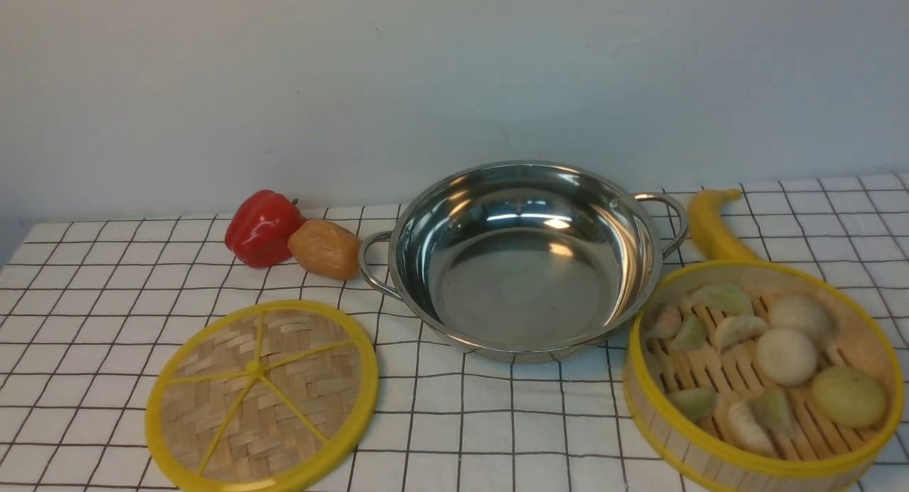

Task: Place the steamer in the pot on the white tablecloth, and put the lid on the steamer.
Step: 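Reach for and grasp the rim of the bamboo steamer holding the buns with the right gripper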

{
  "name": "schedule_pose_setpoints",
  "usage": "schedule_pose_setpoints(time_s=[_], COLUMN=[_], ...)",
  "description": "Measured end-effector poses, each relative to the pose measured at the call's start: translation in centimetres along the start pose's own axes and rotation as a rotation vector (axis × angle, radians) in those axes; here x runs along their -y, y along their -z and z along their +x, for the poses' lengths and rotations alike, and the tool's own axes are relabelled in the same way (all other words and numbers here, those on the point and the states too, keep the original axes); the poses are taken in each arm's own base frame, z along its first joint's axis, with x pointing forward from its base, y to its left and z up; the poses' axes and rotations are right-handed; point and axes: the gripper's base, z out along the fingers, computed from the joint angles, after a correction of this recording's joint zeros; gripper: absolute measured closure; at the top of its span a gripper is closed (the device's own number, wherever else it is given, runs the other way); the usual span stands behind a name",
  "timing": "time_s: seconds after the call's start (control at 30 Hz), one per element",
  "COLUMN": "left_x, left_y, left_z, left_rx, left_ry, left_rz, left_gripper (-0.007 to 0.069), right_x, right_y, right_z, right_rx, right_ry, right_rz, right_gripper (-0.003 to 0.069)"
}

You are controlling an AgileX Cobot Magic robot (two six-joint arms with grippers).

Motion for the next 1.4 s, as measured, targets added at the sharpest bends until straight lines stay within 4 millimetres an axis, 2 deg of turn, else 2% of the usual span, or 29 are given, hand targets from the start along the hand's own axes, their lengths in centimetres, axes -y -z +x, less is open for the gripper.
schedule_pose_setpoints(time_s=[0.1, 0.17, 0.2, 0.27, 0.3, 0.33, 0.4, 0.6, 0.67, 0.73, 0.9, 1.07, 1.17, 1.23, 1.4], left_x=[1.8, 2.5, 2.7, 3.0, 2.9, 3.1, 3.1, 2.5, 2.2, 1.4, -0.1, -2.1, -3.3, -5.1, -8.4], left_y=[-0.7, -1.4, -1.5, -2.6, -2.7, -3.3, -4.4, -7.4, -8.0, -9.1, -11.5, -12.9, -13.2, -13.6, -14.5], left_z=[-0.6, -0.8, -1.0, -1.2, -1.1, -1.2, -1.0, 0.1, 0.5, 1.6, 3.7, 6.5, 7.3, 7.5, 5.9], left_rx=[-0.148, -0.266, -0.271, -0.414, -0.430, -0.485, -0.597, -0.909, -0.989, -1.169, -1.414, -1.578, -1.622, -1.635, -1.541], left_ry=[-0.171, -0.273, -0.280, -0.338, -0.340, -0.342, -0.345, -0.423, -0.448, -0.494, -0.585, -0.606, -0.580, -0.528, -0.300], left_rz=[0.036, 0.006, 0.004, -0.071, -0.080, -0.115, -0.182, -0.350, -0.392, -0.480, -0.539, -0.557, -0.579, -0.600, -0.652], left_gripper=[0.0382, 0.0382, 0.0382, 0.0382, 0.0382, 0.0382, 0.0382, 0.0382, 0.0382, 0.0382, 0.0382, 0.0382, 0.0382, 0.0382, 0.0382], right_x=[-1.8, -2.2, -2.3, -2.2, -2.2, -1.7, -0.7, 2.9, 3.6, 5.2, 8.3, 9.3, 9.6, 10.1, 12.9], right_y=[-2.3, -4.9, -5.3, -8.0, -8.2, -9.3, -10.6, -12.5, -12.6, -13.0, -13.0, -13.3, -13.6, -13.9, -14.4], right_z=[-1.9, -1.1, -0.9, 1.5, 1.5, 3.4, 6.1, 11.7, 12.4, 13.9, 15.8, 17.0, 17.6, 18.2, 19.0], right_rx=[-0.073, -0.264, -0.305, -0.590, -0.609, -0.781, -1.014, -1.380, -1.418, -1.502, -1.650, -1.679, -1.677, -1.679, -1.666], right_ry=[0.042, 0.055, 0.058, 0.078, 0.080, 0.084, 0.086, 0.157, 0.183, 0.235, 0.370, 0.396, 0.387, 0.371, 0.346], right_rz=[-0.025, -0.017, -0.015, 0.004, 0.003, 0.021, 0.055, 0.182, 0.215, 0.304, 0.495, 0.537, 0.546, 0.571, 0.660], right_gripper=[0.0414, 0.0414, 0.0414, 0.0414, 0.0414, 0.0414, 0.0414, 0.0414, 0.0414, 0.0414, 0.0414, 0.0414, 0.0414, 0.0414, 0.0414])
